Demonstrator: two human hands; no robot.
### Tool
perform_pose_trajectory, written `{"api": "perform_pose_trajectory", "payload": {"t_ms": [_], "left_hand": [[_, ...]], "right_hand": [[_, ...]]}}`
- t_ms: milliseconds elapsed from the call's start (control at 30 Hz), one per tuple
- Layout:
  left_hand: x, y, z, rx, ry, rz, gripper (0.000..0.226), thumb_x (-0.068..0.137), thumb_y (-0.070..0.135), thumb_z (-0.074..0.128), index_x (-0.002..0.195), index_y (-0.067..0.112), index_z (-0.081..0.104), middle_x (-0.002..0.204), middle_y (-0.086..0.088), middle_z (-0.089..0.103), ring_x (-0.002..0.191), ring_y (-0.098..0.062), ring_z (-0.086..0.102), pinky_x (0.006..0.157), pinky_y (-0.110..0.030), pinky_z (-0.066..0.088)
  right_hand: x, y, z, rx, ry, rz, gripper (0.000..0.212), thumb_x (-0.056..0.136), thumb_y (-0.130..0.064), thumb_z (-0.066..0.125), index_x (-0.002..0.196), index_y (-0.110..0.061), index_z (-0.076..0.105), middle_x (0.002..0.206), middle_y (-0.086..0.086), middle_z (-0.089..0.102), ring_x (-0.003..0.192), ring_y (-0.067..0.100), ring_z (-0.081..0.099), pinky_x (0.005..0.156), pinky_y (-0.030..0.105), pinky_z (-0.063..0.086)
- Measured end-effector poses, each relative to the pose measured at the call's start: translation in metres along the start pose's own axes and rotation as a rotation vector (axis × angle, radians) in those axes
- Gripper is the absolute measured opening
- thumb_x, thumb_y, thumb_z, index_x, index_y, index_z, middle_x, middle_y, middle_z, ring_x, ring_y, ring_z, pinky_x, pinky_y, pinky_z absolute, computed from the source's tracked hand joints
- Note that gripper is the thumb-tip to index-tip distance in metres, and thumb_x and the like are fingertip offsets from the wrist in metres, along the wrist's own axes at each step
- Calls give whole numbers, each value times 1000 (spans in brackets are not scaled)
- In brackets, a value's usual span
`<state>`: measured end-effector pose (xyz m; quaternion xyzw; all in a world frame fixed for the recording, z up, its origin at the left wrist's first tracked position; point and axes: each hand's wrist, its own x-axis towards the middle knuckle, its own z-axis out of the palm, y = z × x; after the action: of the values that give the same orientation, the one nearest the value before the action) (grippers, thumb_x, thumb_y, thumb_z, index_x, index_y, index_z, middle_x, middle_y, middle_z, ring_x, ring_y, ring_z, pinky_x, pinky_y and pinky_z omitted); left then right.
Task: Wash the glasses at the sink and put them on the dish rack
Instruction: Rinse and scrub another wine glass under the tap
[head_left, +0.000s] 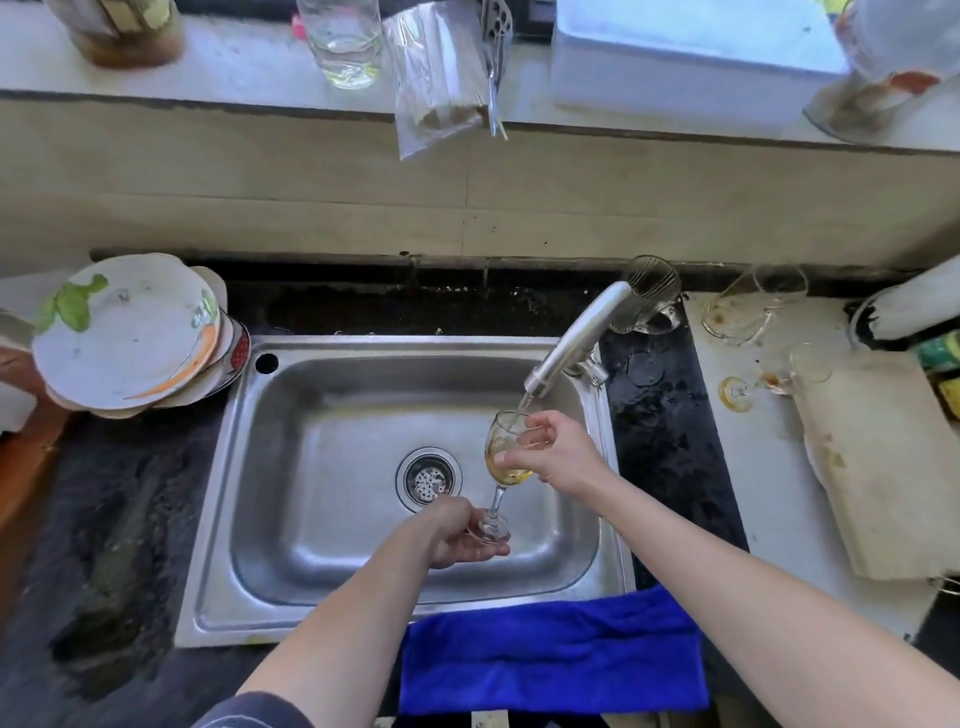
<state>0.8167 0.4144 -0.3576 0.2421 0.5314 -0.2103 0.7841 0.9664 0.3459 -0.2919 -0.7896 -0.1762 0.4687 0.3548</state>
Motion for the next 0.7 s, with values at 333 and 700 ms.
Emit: {"api": "perform_pose_trajectory", "payload": {"t_ms": [333,700], "left_hand": [[5,37,11,-137,113,206,17,101,14,41,106,4,53,84,-19,61,57,-28,66,46,-27,56],[-36,61,-35,-347,477,717,21,96,0,49,83,12,40,86,-12,52,69,-21,55,66,-35,53]], "right_hand": [[-3,-18,-27,-10,-204,-162,71,65,5,82,123,-23,50,129,9,53,114,22,58,90,38,55],[0,-35,0,259,-170,-95,58,73,3,79,117,-25,53,110,-2,59,107,21,61,95,44,53]]}}
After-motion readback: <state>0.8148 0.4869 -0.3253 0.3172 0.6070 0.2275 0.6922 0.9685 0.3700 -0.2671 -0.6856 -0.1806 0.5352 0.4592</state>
